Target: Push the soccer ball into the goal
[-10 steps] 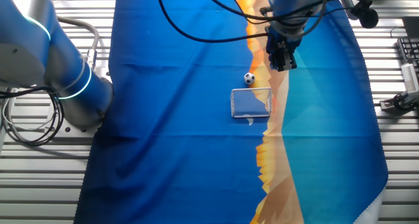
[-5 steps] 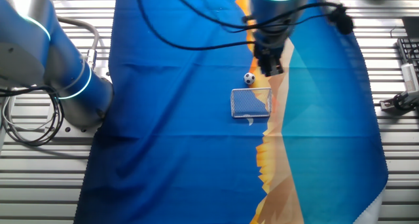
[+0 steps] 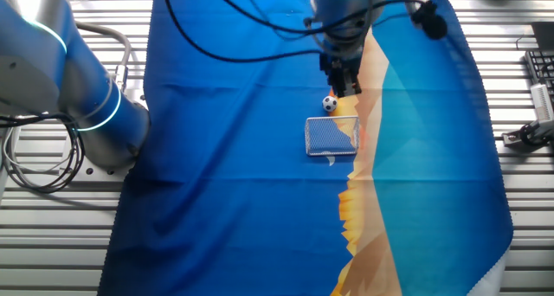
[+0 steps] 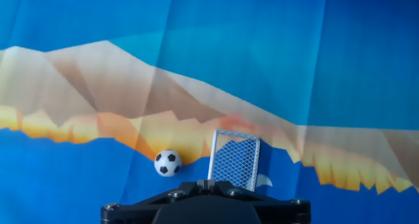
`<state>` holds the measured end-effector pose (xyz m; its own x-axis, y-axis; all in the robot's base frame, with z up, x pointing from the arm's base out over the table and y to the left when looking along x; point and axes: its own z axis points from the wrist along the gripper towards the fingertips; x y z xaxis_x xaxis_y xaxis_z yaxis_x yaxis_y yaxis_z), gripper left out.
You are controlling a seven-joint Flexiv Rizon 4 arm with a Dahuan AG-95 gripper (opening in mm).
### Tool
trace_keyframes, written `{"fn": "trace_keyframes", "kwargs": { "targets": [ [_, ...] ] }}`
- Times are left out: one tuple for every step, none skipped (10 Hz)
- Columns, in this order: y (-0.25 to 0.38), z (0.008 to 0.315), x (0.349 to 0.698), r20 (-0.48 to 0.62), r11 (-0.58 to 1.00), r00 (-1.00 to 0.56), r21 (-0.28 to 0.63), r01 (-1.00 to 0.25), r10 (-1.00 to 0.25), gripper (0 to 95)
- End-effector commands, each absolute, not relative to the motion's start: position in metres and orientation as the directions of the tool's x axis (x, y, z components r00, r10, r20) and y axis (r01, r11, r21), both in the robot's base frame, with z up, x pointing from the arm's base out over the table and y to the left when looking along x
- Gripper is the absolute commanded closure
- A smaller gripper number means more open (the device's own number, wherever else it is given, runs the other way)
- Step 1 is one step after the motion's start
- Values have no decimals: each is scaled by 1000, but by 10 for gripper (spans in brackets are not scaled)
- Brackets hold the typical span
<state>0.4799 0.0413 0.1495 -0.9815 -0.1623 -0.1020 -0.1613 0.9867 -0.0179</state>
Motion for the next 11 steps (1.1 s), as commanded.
{"fn": "trace_keyframes", "kwargs": {
  "targets": [
    [52, 147, 480, -114, 991, -985, -23, -130, -132, 950],
    [59, 146, 480, -115, 993, -986, -26, -115, -117, 950],
    [66, 145, 479, -116, 995, -988, -31, -98, -101, 950],
    [71, 144, 479, -118, 997, -990, -28, -78, -81, 950],
    [78, 140, 479, -124, 997, -990, -32, -66, -70, 950],
    [83, 137, 478, -129, 998, -990, -34, -57, -60, 950],
    [87, 135, 477, -132, 998, -990, -35, -53, -57, 950],
    [92, 133, 476, -133, 998, -990, -34, -50, -54, 950],
    [97, 130, 474, -133, 998, -990, -32, -46, -50, 950],
    [100, 128, 473, -132, 999, -990, -30, -45, -48, 950],
    [103, 126, 472, -132, 999, -990, -28, -43, -47, 950]
  ]
}}
